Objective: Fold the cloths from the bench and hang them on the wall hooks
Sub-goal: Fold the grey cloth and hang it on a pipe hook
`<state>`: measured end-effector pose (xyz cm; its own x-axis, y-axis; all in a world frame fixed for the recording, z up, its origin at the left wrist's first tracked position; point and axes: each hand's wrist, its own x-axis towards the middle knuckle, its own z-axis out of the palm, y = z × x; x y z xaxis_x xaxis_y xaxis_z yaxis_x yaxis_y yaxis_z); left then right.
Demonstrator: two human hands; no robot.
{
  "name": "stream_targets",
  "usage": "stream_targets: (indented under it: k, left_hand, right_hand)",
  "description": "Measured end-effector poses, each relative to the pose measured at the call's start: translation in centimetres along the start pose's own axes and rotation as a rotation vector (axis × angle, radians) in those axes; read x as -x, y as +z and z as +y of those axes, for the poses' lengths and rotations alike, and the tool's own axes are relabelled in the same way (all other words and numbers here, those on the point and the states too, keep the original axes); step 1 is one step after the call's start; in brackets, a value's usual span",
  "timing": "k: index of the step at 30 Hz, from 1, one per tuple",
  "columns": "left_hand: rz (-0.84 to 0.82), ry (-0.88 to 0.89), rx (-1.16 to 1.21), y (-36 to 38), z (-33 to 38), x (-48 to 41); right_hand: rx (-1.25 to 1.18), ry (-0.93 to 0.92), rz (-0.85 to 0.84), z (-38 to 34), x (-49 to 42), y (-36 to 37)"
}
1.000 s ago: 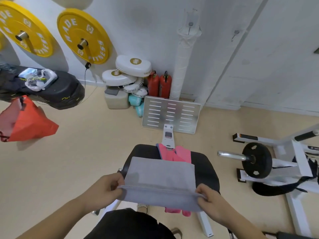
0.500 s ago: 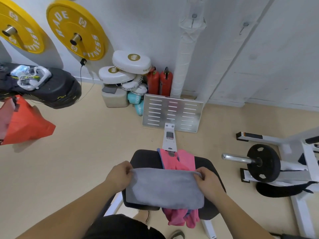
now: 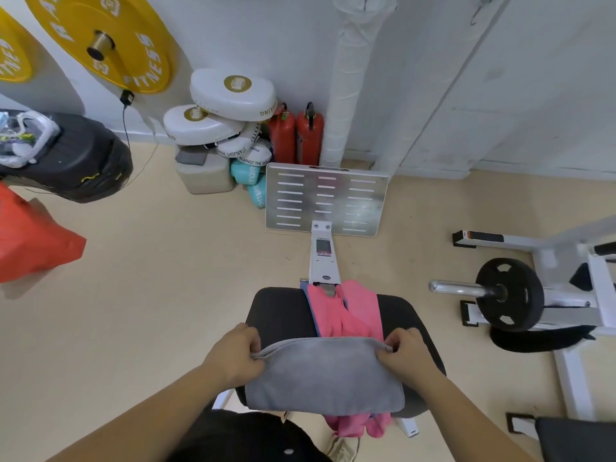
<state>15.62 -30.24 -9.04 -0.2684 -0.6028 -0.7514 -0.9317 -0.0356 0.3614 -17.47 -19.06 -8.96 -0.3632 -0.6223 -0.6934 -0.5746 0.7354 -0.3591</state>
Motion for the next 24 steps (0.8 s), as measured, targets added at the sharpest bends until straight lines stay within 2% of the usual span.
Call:
stream_targets:
  k: [2,7,10,16,19,24]
  left_hand:
    - [-0.001,0.006,0.087,-0.4,0.4,0.5]
    - [0.069,0.004,0.497,-1.6,-0.2,3.4]
    - [0.121,-0.043,0.601,-2.1,-1.0,5.3]
    - [0.378,-0.088,0.618,-4.1,-3.0,8.2]
    - [0.498,-0.112,0.580,-4.9,-4.2,8.8]
    - [0.492,-0.078,0.594,-3.7,-1.6,8.3]
  right_hand:
    - [-0.052,-0.022,0.016,-0.4,1.1,-0.8]
    - [-0.294,-0.094,0.048,-0.6,4.7,-1.3]
    - [-0.371,-0.153,0.033,-1.9,5.3,0.0]
    - [-0.431,-0.250,-0.040,-6.9,3.7,4.4]
    - [-0.464,-0.220,-0.100,-9.0,3.1,6.9]
    - [-0.465,-0.167,-0.211,-9.6,3.7,7.9]
